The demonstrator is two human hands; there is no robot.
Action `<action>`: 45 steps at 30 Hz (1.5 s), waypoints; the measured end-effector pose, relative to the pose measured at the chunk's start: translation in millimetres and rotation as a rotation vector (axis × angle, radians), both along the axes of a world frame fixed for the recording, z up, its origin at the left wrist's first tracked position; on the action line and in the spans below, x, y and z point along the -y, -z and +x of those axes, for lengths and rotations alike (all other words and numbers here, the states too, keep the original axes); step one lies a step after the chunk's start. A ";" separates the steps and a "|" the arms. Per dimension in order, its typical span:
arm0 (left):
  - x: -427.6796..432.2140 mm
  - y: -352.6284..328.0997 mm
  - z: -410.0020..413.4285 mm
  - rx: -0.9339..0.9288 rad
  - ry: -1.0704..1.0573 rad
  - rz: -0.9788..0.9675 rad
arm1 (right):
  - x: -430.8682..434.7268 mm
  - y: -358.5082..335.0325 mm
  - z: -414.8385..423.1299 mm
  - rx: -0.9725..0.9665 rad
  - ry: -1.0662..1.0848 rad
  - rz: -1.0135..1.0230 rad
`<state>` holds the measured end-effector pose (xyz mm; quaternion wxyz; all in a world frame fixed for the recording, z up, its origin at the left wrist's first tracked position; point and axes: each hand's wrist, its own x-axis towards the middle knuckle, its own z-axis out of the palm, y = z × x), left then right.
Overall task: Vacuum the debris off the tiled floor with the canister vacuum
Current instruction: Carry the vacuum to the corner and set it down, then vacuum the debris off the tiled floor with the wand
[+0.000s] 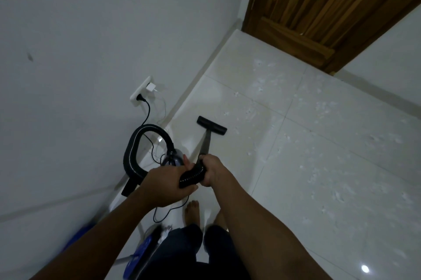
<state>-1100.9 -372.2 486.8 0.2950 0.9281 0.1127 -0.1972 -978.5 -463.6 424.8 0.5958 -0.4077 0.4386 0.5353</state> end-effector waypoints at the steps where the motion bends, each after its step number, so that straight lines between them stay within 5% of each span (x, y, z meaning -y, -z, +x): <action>1: -2.1 -1.6 0.5 0.014 0.001 0.017 | -2.5 2.4 0.6 0.015 -0.010 -0.017; 9: -18.9 4.2 8.6 0.037 -0.042 0.078 | -11.7 -11.8 8.0 0.168 -0.375 -0.133; 21: -29.1 9.5 39.7 0.116 0.088 0.099 | -18.7 -8.5 42.4 0.306 -0.449 -0.248; 35: -13.5 70.3 93.5 -0.137 0.076 -0.020 | -16.2 65.9 92.3 0.418 -0.595 -0.277; 45: -7.2 99.7 159.3 -0.256 0.019 0.063 | -21.4 111.6 160.0 0.486 -0.590 -0.282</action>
